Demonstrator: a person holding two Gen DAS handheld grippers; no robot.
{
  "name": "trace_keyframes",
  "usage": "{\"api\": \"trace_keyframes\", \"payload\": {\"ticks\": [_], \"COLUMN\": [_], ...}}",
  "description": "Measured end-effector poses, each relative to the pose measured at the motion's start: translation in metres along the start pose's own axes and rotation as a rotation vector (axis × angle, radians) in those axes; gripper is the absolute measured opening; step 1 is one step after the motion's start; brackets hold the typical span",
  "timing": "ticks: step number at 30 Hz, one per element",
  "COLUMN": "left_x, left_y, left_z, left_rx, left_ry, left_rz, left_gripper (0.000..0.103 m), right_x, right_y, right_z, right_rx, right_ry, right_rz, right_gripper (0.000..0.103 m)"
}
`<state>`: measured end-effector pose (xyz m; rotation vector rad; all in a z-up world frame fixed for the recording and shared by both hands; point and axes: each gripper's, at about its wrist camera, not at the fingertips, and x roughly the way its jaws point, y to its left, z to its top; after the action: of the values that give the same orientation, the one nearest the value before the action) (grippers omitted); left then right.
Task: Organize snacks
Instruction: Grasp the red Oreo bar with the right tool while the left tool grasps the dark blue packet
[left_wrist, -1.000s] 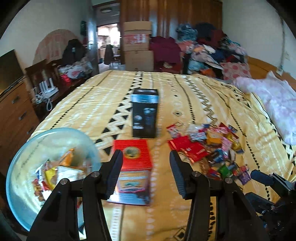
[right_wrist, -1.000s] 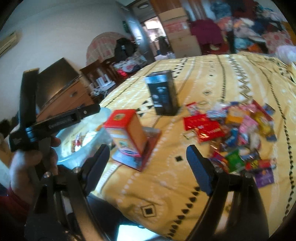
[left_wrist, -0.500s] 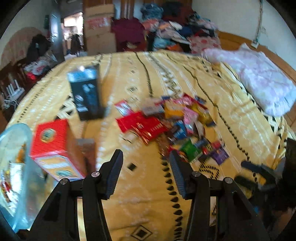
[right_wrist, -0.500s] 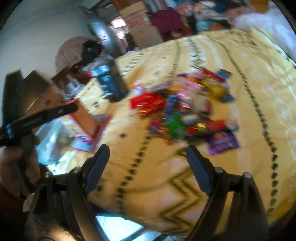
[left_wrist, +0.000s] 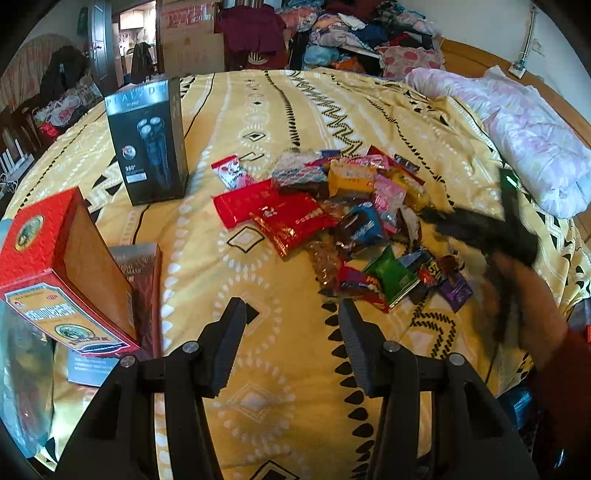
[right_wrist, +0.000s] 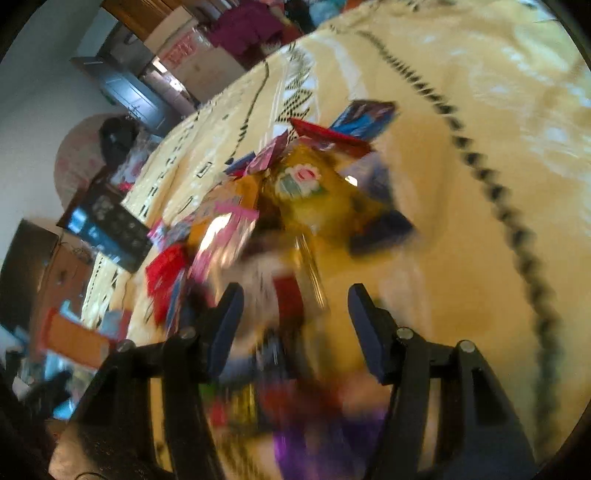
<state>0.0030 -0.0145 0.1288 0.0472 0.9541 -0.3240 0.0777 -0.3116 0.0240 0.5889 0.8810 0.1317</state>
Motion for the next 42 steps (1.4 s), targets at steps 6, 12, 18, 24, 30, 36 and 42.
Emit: {"api": "trace_keyframes", "payload": {"ticks": [6, 12, 18, 24, 30, 36, 42], "left_x": [0.012, 0.015, 0.007, 0.013, 0.022, 0.034, 0.052], "left_y": [0.007, 0.015, 0.024, 0.027, 0.030, 0.033, 0.038], "left_z": [-0.005, -0.011, -0.027, -0.035, -0.035, -0.029, -0.014], "left_rx": [-0.012, -0.031, -0.036, -0.053, -0.075, -0.103, -0.112], "left_ry": [0.024, 0.030, 0.040, 0.064, 0.078, 0.068, 0.015], "left_rz": [0.000, -0.003, -0.012, -0.045, -0.093, -0.106, -0.083], "left_gripper": [0.053, 0.053, 0.053, 0.053, 0.053, 0.053, 0.053], "right_x": [0.060, 0.075, 0.003, -0.060, -0.025, 0.026, 0.024], "right_y": [0.038, 0.109, 0.127, 0.124, 0.145, 0.155, 0.132], "right_z": [0.022, -0.034, -0.076, -0.089, -0.106, -0.112, -0.105], "right_rx": [-0.058, -0.351, -0.459, -0.560, -0.855, -0.977, -0.796], "right_ry": [0.092, 0.277, 0.190, 0.080, 0.248, 0.370, 0.302], "right_rz": [0.017, 0.052, 0.075, 0.089, 0.033, 0.032, 0.034], "right_gripper": [0.065, 0.064, 0.065, 0.065, 0.064, 0.060, 0.028]}}
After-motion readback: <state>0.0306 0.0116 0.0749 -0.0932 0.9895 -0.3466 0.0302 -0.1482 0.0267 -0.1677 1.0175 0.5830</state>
